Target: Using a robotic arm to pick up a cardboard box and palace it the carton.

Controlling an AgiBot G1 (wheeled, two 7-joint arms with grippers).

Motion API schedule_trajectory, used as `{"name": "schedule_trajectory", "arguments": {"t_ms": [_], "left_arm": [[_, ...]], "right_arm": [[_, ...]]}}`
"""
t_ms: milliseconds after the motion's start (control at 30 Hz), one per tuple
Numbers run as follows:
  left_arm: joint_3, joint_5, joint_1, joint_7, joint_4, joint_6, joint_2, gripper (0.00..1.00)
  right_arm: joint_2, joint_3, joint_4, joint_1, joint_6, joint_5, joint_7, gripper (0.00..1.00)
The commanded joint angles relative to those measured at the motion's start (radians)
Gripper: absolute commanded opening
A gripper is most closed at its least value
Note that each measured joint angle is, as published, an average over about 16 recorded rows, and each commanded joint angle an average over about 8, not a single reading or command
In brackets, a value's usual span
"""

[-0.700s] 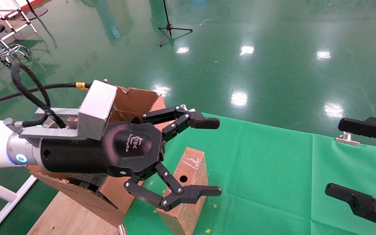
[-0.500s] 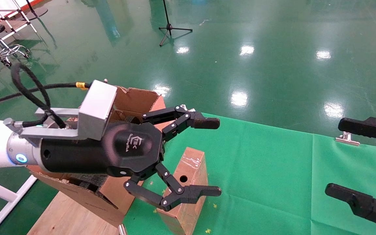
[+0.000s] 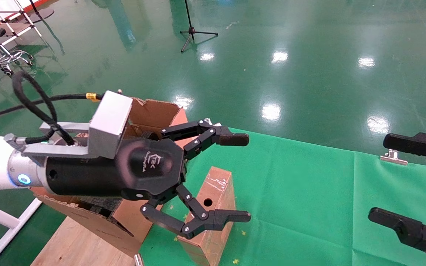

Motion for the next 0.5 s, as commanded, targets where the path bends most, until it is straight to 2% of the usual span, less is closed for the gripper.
{"name": "schedule_trajectory", "arguments": {"t_ms": [33, 67, 133, 267, 500], "left_arm": [[0.000, 0.003, -0.001, 0.004, -0.003, 0.000, -0.001, 1.00], [0.006, 0.020, -0.006, -0.001, -0.007, -0.005, -0.004, 1.00], [0.019, 0.059, -0.018, -0.016, -0.018, -0.020, -0.007, 1.00], [0.048, 0.135, -0.048, -0.064, -0.030, -0.055, -0.009, 1.00], [0.070, 0.188, -0.078, -0.106, -0.039, -0.082, -0.007, 1.00]], "right_arm": [[0.000, 0.000, 0.000, 0.000, 0.000, 0.000, 0.000, 0.20], [0.000, 0.000, 0.000, 0.000, 0.000, 0.000, 0.000, 0.10], [0.000, 0.000, 0.000, 0.000, 0.000, 0.000, 0.000, 0.00], [0.000, 0.000, 0.000, 0.000, 0.000, 0.000, 0.000, 0.00], [0.000, 0.000, 0.000, 0.000, 0.000, 0.000, 0.000, 0.00]]}}
